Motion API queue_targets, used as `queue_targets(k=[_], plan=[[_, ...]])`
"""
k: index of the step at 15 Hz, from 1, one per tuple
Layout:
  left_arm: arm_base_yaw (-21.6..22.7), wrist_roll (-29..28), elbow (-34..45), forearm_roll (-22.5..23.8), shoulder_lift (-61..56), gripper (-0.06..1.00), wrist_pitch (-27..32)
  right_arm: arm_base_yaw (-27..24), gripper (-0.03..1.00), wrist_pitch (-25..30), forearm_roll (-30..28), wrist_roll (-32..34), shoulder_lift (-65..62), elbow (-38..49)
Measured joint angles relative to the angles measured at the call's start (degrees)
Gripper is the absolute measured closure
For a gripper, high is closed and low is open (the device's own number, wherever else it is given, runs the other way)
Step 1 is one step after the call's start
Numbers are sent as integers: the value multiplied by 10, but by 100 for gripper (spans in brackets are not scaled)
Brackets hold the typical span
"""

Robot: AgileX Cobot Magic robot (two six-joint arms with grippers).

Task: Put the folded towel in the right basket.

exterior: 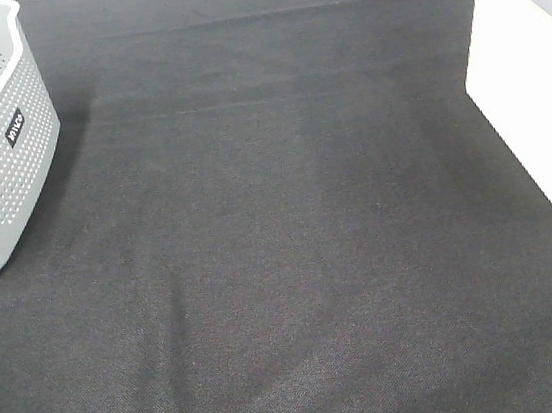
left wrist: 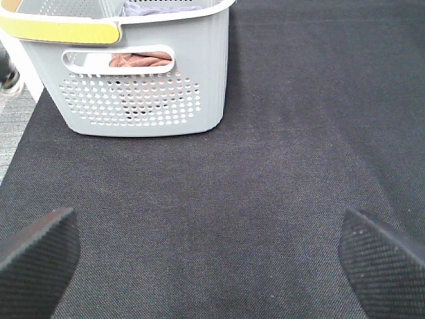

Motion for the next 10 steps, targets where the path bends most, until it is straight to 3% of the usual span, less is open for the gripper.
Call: queue_targets(k=[10], plan=[[0, 0, 0, -1, 0, -4, 0, 0, 1, -20, 0, -10, -23, 16]])
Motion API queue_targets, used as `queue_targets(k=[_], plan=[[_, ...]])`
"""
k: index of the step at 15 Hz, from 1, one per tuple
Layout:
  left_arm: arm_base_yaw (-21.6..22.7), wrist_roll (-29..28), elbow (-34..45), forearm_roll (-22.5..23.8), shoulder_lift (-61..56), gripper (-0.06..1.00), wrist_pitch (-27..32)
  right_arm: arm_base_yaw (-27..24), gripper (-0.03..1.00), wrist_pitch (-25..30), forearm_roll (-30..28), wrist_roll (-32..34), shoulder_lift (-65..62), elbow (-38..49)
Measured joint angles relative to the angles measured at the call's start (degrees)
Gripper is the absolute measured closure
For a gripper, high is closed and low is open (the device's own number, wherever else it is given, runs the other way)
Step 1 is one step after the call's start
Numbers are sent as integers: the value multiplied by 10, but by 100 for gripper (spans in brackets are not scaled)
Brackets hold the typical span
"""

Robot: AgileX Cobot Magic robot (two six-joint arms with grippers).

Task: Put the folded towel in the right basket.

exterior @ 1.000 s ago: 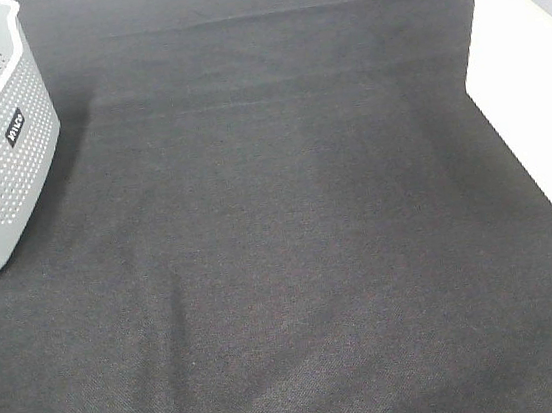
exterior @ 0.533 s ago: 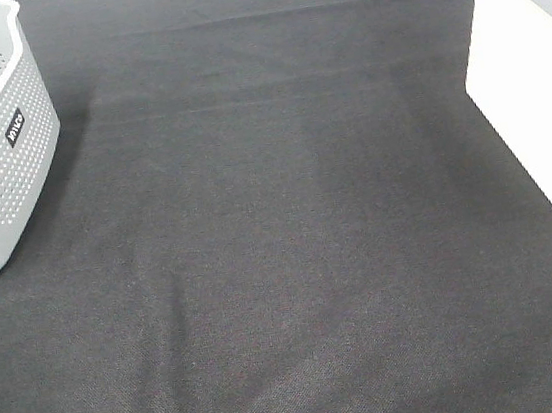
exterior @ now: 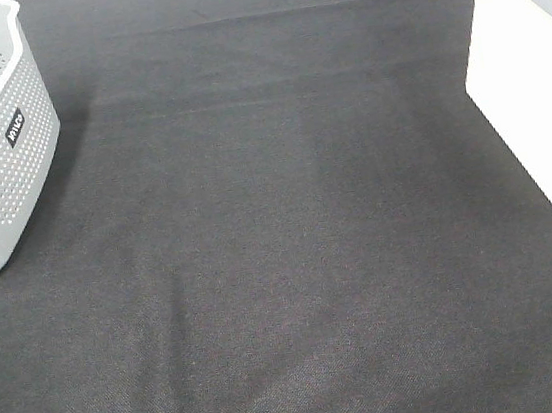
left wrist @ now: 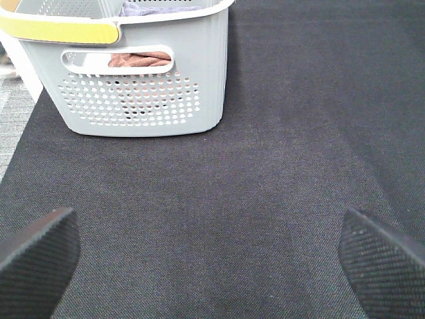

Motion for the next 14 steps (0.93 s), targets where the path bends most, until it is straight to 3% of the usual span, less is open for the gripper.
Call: queue_targets(k=[8, 14], plan=[[0, 0, 0, 0, 0, -4, 0, 0, 1, -1, 0, 0, 0, 1], [0, 0, 0, 0, 0, -4, 0, -31, 1, -1, 0, 0, 0, 1]])
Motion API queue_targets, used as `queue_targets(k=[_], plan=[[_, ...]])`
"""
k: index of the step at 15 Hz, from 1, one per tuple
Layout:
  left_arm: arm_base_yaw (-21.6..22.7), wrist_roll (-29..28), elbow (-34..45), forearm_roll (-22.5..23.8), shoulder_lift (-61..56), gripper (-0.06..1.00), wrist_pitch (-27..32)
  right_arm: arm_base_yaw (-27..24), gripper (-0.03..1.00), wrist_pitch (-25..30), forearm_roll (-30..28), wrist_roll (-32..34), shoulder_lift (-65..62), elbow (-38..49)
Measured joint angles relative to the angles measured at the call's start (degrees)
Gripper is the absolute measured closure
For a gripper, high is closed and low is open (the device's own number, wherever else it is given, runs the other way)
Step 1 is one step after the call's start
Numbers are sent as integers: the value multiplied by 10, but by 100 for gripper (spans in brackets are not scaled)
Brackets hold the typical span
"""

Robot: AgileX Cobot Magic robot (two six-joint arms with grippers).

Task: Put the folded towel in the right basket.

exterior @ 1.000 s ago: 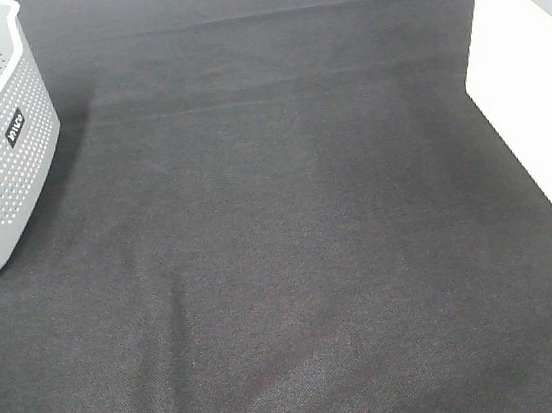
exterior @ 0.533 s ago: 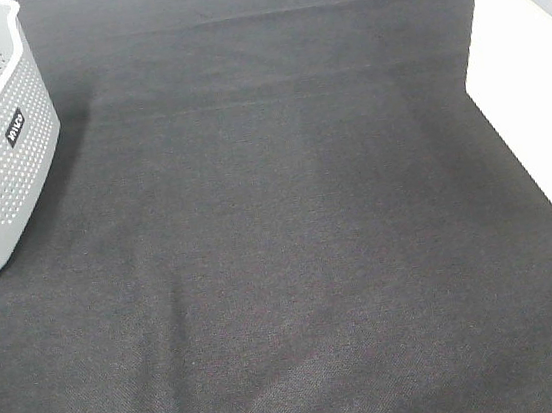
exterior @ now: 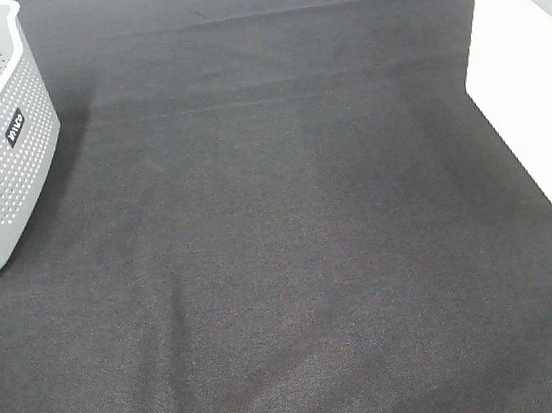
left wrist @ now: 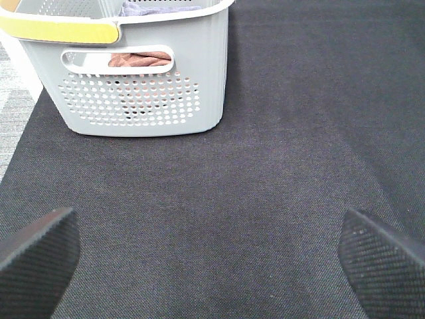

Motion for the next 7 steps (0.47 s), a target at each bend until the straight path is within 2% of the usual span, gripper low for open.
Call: queue_targets(k=[7], plan=[[0, 0, 0, 0, 0, -4, 0, 0, 1, 0, 0, 0, 0, 0]])
